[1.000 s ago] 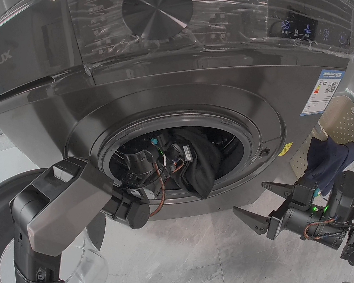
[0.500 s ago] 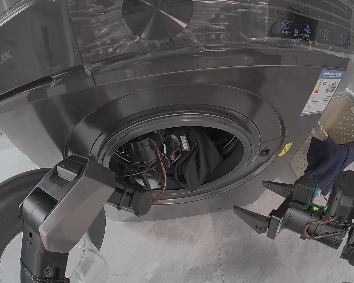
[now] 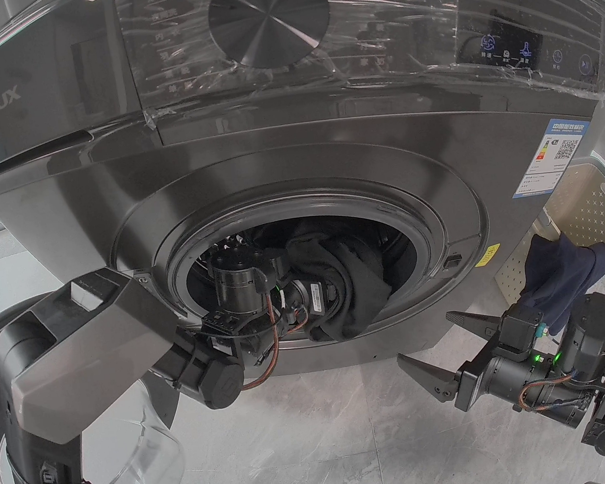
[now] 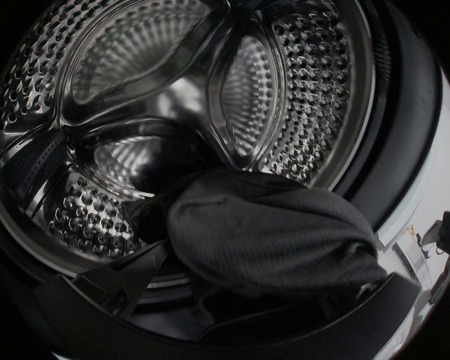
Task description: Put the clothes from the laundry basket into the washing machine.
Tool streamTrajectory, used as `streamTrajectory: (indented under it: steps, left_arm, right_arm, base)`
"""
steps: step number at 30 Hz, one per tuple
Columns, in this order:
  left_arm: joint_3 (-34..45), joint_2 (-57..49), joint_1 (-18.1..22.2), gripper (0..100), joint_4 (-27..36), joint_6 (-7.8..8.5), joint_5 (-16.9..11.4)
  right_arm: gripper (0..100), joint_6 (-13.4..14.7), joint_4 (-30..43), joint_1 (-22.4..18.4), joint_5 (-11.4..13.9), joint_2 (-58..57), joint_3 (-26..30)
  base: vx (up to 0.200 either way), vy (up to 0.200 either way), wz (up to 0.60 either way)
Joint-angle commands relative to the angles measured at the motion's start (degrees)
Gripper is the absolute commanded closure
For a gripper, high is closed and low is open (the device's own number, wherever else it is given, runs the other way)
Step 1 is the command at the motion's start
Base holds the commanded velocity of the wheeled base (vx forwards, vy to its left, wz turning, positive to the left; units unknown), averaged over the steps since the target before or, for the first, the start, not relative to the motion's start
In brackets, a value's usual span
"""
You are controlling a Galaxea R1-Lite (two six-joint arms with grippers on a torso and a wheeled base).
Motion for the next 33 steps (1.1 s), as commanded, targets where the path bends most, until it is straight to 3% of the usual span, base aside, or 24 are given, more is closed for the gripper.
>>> streamTrajectory:
  steps: [1,9,10,21,27,33]
  left_arm:
    - [4.51,-5.02,-1.47,0,0.70,-0.03,-0.53]
    - [-5.16,2.98,-0.59,0,-1.05,-0.03,-0.44]
    - [-5.95,3.86,-0.59,100,-1.05,-0.12,-0.53]
    - [-22.82,14.05,1.95,100,-0.44,-0.56,0.79]
    - [-33.02,16.95,4.06,100,-0.26,-2.58,5.80]
    - [-34.16,16.34,4.94,100,0.18,-2.93,5.88]
  right_arm:
    - [0,-0.01,-0.04,0.39,-0.03,0.03,-0.05]
    - [0,-0.01,-0.04,1.27,-0.12,0.12,-0.05]
    - [0,-0.01,-0.04,1.18,-0.12,0.21,-0.05]
    - [0,-0.01,-0.04,0.65,0.14,0.38,-0.14]
    - [0,-0.01,-0.04,1.00,-0.03,0.47,-0.05]
    - [0,-0.01,-0.04,1.00,-0.03,0.47,-0.05]
  base:
    - [0.000,0.000,0.00]
    - [0.000,0.000,0.00]
    - [0.000,0.000,0.00]
    - [0.000,0.000,0.00]
    - [0.000,0.000,0.00]
    - [0.000,0.000,0.00]
